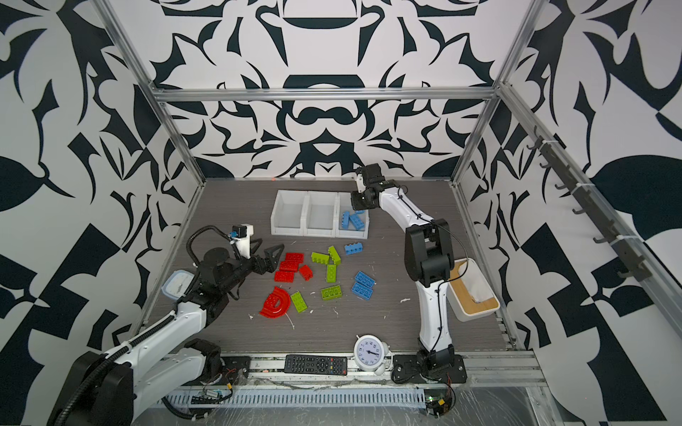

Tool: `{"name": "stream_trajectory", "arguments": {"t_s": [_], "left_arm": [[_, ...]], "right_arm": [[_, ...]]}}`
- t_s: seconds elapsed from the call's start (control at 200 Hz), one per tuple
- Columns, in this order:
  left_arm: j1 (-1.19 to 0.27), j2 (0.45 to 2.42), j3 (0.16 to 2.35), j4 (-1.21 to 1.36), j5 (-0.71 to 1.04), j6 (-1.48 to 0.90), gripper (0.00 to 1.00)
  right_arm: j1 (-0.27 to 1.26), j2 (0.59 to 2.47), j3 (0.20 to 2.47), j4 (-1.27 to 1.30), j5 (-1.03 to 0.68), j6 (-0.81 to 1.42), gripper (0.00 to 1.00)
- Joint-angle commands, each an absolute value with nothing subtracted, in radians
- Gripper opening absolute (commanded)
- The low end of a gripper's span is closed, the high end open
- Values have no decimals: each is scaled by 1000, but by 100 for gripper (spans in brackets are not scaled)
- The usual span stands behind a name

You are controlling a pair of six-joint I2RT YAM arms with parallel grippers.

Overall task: Sort the legos into containers by color
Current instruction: 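Carry the blue brick to the bin compartment and lower it in, then move the open right gripper to the blue 2x4 brick beside the bin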

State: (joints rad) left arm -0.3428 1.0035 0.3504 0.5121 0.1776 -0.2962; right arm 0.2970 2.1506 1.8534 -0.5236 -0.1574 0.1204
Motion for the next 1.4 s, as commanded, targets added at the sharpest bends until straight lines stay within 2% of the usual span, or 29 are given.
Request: {"name": "stream_trajectory", "arguments": {"t_s": [0.0, 0.05, 0.255, 0.34, 0.41, 0.555, 0.675, 0.925, 1.1, 1.395], "left_arm": [[-345, 1007, 344, 529, 184, -306, 100], [-345, 1008, 345, 530, 184, -306, 100], [-345, 1014, 346, 531, 183, -309, 100], [-345, 1020, 346, 535, 184, -309, 100], [-344, 1025, 348, 536, 186, -310, 100], [-345, 1023, 349, 535, 193, -310, 100], [-345, 1015, 349, 531, 194, -310, 100], [-345, 1034, 357, 531, 205, -314, 100], [-345, 1043, 359, 539, 219, -314, 100], [-344, 1028, 350, 539, 215, -303, 100]], "right_arm": [[298, 2140, 1903, -543, -182, 102, 28], [297, 2149, 1918, -560, -187, 98, 30], [298, 2139, 1914, -571, -175, 91, 51], [298, 2118, 1897, -575, -171, 85, 55], [297, 2093, 1874, -568, -171, 82, 62], [299, 2009, 1803, -609, -183, 75, 62], [316, 1863, 1592, -552, -201, 97, 62], [416, 1620, 1173, -423, -82, 190, 62], [461, 1614, 1114, -385, -22, 219, 63], [480, 1706, 1171, -409, 15, 184, 65]]}}
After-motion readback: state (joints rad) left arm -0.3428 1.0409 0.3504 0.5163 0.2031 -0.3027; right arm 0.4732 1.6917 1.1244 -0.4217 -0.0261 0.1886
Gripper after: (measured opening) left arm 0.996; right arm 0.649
